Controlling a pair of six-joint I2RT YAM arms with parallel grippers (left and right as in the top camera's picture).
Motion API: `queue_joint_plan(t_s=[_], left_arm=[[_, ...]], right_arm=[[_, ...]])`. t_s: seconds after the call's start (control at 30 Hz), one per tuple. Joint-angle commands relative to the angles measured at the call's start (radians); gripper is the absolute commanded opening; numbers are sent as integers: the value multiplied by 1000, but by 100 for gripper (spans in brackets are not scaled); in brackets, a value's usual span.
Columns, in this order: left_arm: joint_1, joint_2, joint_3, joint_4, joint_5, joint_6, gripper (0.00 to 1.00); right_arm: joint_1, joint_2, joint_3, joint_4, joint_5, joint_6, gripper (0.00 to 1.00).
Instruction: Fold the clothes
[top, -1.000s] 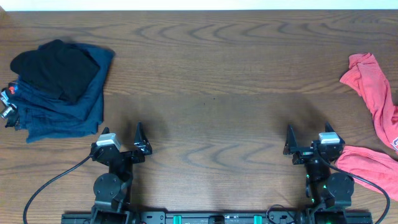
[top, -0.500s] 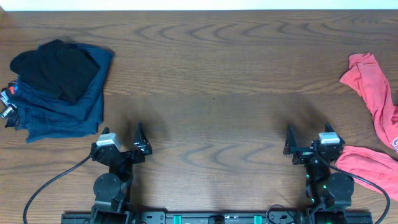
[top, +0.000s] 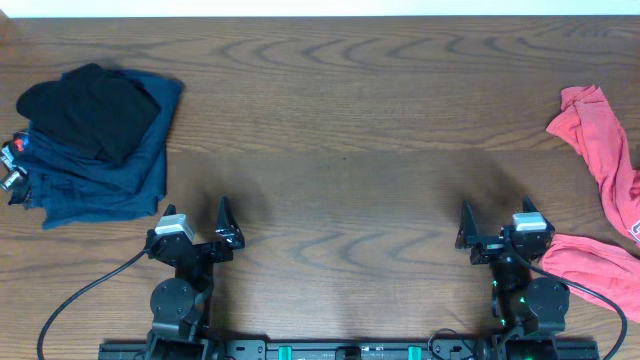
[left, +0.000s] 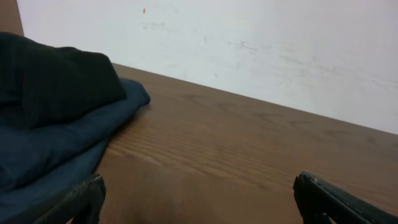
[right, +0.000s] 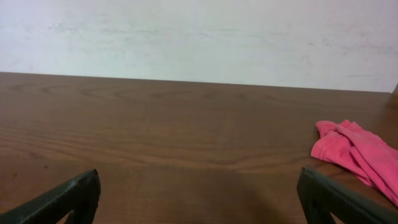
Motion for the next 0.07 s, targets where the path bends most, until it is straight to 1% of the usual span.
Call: queue_joint_plan(t_s=[0.0, 0.03], left_arm=[[-3, -6, -20, -40, 2, 13, 98], [-3, -6, -20, -40, 2, 13, 98]], right_arm=[[-13, -2, -1, -4, -1, -7, 99], [-13, -2, -1, -4, -1, -7, 99]])
